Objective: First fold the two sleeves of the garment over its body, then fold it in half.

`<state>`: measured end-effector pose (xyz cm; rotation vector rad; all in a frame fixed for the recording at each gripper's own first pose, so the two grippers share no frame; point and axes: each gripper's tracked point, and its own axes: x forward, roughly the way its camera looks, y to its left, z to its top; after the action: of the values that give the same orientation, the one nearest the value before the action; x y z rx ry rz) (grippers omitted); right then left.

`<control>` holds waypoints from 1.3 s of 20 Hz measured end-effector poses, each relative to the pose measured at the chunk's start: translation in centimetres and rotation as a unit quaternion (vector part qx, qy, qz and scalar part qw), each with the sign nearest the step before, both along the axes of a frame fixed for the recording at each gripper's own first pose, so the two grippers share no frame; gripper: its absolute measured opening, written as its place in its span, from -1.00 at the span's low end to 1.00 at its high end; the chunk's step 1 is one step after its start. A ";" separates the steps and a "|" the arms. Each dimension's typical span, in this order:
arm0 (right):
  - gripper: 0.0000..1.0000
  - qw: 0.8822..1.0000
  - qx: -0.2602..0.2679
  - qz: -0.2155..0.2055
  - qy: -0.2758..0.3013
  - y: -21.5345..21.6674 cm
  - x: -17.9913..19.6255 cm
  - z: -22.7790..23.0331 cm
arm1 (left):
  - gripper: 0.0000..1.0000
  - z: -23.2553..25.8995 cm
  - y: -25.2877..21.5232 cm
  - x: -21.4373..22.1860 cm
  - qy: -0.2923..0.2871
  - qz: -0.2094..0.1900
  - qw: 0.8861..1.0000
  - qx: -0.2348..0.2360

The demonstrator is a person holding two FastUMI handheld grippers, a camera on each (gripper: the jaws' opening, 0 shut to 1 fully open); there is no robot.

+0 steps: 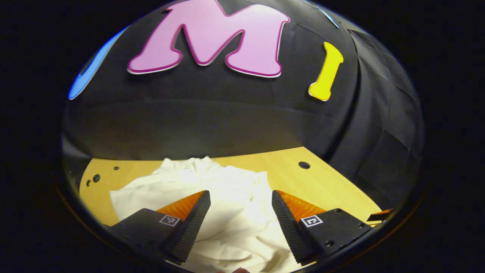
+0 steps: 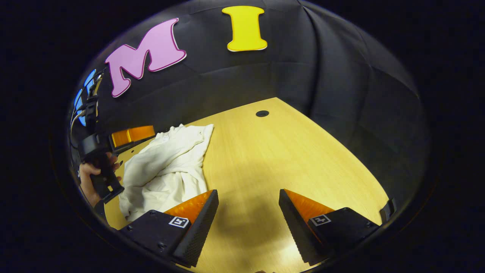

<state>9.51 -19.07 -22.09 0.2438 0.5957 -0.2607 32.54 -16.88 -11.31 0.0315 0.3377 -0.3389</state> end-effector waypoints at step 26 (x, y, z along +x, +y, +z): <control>0.93 0.988 -0.035 0.109 0.104 12.2 1.7 -9.7 | 0.80 -16.9 24.4 -15.7 0.173 0.223 0.959 0.030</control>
<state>11.19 -6.90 -31.79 0.0831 0.8129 -0.0959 16.84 7.51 -28.16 -0.0458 0.6877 0.1177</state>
